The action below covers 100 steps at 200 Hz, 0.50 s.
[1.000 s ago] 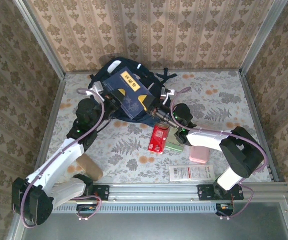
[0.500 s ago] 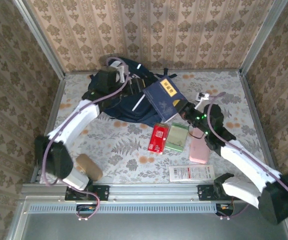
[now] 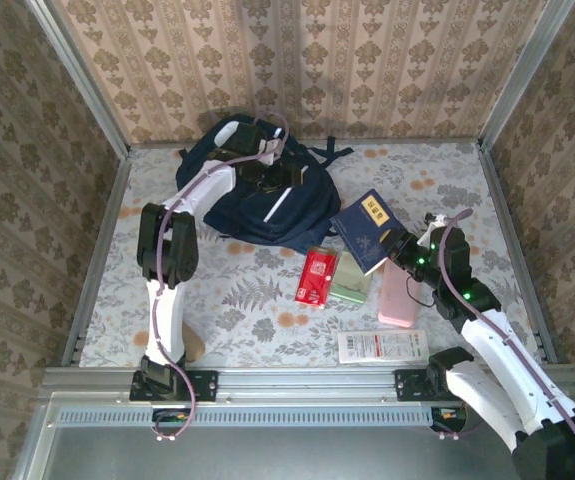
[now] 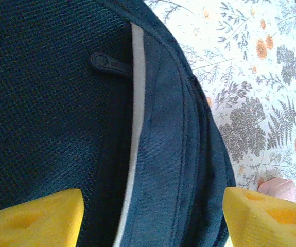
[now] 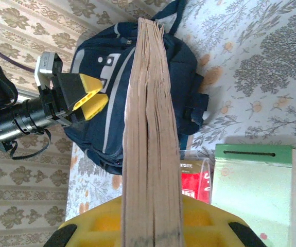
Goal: Pack books, pencil case, and school supplies into a backpack
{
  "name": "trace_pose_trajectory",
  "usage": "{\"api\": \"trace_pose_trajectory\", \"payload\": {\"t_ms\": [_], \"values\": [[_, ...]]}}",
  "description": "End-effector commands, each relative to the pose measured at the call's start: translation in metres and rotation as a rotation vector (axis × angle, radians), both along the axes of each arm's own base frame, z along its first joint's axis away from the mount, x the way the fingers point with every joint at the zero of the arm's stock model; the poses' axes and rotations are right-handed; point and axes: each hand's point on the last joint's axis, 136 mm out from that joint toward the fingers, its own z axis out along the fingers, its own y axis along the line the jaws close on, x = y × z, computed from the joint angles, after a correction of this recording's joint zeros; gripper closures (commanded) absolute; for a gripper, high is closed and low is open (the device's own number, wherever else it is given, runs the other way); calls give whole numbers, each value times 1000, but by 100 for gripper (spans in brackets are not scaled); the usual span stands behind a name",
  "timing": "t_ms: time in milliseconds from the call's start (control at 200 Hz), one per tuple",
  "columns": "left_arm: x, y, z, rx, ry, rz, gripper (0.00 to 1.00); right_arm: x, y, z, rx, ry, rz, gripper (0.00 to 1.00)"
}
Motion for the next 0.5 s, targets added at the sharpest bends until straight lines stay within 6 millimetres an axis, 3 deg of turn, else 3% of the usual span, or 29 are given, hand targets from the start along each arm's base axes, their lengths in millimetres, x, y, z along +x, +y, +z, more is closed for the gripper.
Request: {"api": "trace_pose_trajectory", "payload": {"t_ms": [0,390,495], "values": [[-2,-3,11,-21,-13,-50,28,-2,5,8,3,-33,45,100],[-19,-36,-13,-146,99,-106,32,9,2,-1,52,16,52,100],[-19,-38,-17,-149,104,-105,32,10,1,-4,57,24,51,100]]}}
